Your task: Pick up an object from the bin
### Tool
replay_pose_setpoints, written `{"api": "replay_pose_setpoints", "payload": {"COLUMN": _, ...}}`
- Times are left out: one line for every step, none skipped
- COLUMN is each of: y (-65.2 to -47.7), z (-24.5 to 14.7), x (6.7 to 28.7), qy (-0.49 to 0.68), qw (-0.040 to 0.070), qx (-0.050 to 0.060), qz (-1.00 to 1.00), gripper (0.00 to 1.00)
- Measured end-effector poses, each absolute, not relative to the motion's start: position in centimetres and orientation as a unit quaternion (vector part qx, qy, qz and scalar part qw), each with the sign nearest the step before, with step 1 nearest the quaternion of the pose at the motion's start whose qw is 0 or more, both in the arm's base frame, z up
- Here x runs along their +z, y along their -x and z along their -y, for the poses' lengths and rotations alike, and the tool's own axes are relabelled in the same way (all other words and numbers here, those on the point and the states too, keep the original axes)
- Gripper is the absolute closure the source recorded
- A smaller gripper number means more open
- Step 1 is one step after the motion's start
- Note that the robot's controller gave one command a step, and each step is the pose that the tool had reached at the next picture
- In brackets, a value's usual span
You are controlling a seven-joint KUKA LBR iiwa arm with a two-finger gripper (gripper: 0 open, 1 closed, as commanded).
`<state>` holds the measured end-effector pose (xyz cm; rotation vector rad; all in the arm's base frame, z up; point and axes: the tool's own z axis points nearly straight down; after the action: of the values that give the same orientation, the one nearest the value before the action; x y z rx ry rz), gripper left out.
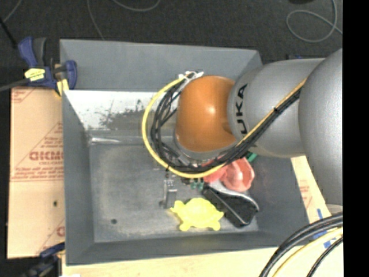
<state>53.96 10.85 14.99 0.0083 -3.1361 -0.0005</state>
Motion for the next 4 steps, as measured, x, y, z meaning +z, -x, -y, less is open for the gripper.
{"api": "replay_pose_setpoints", "payload": {"y": -54.1, "z": -10.8, "x": 15.4, "qy": -0.002, "qw": -0.001, "qx": -0.001, "qz": 1.000, "gripper": 0.00}}
{"api": "replay_pose_setpoints", "payload": {"y": -54.0, "z": -7.1, "x": 13.6, "qy": -0.027, "qw": -0.002, "qx": -0.001, "qz": 1.000, "gripper": 0.00}}
{"api": "replay_pose_setpoints", "payload": {"y": -53.9, "z": -1.4, "x": 11.3, "qy": -0.028, "qw": 0.001, "qx": 0.001, "qz": 1.000, "gripper": 0.00}}
{"api": "replay_pose_setpoints", "payload": {"y": -51.0, "z": -1.0, "x": 10.4, "qy": -0.056, "qw": -0.002, "qx": 0.001, "qz": 0.998, "gripper": 0.00}}
